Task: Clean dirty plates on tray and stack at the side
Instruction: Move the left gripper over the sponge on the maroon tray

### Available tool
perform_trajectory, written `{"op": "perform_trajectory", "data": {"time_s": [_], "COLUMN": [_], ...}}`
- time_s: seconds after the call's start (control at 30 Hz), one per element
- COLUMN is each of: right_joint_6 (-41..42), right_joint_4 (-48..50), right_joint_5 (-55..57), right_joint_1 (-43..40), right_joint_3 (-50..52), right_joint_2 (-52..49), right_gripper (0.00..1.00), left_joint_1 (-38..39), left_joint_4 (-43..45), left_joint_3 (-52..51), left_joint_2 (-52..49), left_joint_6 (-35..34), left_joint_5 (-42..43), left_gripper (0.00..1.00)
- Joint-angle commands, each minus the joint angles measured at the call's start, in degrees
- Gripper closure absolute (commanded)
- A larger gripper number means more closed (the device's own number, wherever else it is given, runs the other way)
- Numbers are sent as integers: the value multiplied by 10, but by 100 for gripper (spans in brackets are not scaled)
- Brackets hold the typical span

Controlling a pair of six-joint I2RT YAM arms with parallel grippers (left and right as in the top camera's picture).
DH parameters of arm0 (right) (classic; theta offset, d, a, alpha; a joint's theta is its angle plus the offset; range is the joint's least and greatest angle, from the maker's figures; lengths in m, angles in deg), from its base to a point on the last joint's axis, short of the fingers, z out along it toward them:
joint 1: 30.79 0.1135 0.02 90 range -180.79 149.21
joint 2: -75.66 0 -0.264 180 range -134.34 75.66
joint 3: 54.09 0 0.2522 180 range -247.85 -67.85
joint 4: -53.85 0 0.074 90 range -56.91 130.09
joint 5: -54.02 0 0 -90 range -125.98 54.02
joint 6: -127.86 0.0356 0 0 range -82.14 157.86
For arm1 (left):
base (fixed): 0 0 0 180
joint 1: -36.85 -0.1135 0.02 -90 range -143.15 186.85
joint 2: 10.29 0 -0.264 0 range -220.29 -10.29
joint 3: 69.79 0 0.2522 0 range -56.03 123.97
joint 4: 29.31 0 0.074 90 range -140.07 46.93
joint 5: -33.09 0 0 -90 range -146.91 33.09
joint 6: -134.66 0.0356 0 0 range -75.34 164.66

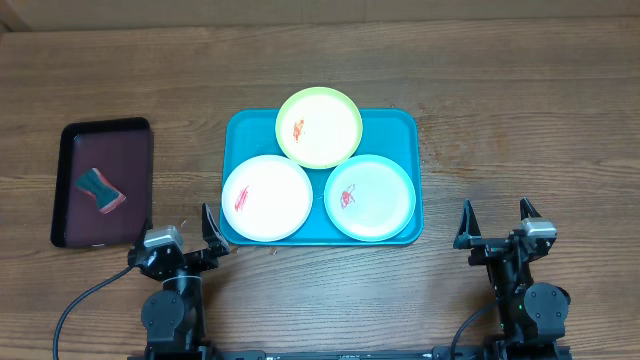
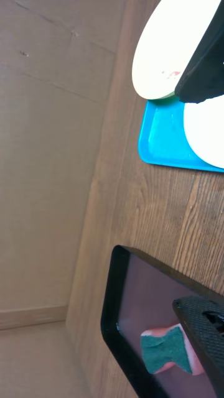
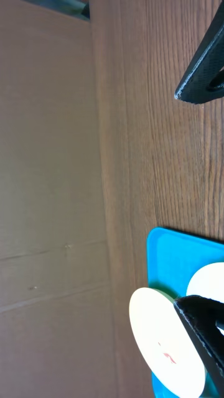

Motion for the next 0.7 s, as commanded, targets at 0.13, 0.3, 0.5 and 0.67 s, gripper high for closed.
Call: {"op": "perform_trajectory", "data": {"time_s": [0.13, 0.3, 0.5, 0.67], "right_joint_6": [-2, -2, -2, -2], "right_joint_4": [3, 3, 3, 3], "right_joint_5": [-5, -5, -5, -5], "right_joint_1": [-1, -1, -1, -1], "right_joint_3": [6, 6, 6, 6], "right_joint_2": [6, 6, 6, 6], "right_gripper": [0, 0, 0, 0], "left_joint_1": [2, 2, 2, 2], "left_joint_4": [9, 85, 281, 210], "left_joint_3": [-2, -2, 2, 78], "left_joint_2": [6, 6, 6, -6], "left_joint_6": [-6, -58, -57, -56], "left_joint_5": [-9, 60, 123, 147], "left_gripper": [0, 0, 0, 0]}}
